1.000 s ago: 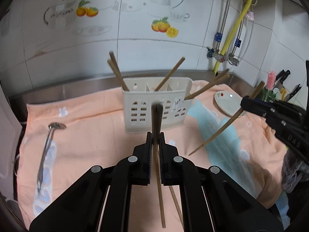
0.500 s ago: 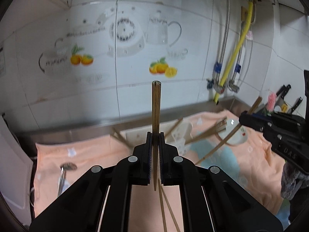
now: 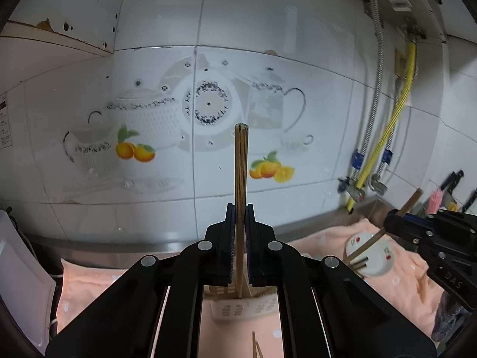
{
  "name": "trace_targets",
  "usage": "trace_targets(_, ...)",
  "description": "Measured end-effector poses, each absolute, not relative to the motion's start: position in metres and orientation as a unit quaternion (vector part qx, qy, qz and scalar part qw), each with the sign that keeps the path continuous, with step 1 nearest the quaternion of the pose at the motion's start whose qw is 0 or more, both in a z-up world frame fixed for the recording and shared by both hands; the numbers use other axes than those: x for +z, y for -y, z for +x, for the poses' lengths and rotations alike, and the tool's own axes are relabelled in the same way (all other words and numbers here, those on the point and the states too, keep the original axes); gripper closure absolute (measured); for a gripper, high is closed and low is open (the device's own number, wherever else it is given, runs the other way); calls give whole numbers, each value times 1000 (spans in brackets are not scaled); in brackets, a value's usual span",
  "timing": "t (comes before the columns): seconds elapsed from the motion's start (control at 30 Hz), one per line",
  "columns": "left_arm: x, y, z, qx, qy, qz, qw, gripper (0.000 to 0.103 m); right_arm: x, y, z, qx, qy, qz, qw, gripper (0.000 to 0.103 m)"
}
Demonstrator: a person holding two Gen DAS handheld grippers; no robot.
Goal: Organize utensils
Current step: 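Raise the chopstick upright over the holder with the left gripper while the right gripper raises its own, then lower the chopstick into the holder and open the left gripper while the right gripper releases its own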
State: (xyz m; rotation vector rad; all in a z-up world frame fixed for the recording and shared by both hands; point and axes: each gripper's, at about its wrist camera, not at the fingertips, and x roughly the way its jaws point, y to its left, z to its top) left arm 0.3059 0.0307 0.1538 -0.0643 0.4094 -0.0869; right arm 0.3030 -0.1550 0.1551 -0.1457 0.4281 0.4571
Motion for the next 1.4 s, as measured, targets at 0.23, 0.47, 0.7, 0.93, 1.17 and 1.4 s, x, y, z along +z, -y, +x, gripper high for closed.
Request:
trace_targets(0.23, 144, -39, 323, -39, -189, -55, 980, 97, 145, 157, 324, 208, -219, -68, 951, 96)
trace_targets(0.47, 114, -41, 334, -39, -215, -63, 974, 97, 113, 157, 337, 201, -244, -71, 946, 96)
trace_targets(0.7, 89, -43, 340, -39, -248, -61, 966, 97, 92, 159, 343, 199, -266, -68, 941, 96)
trace_targets(0.93, 79, -46, 340, -36, -263, -57, 962, 97, 83, 160, 344, 199, -279, -67, 937, 96)
trace_targets(1.17, 80, -46, 333, -36, -267, -54, 962, 96, 81, 162, 342, 200, -284, -59, 936, 96)
trace_targets(1.4, 84, -43, 323, -32, -262, -45, 963, 66, 87, 166, 334, 201, -277, -56, 938, 78)
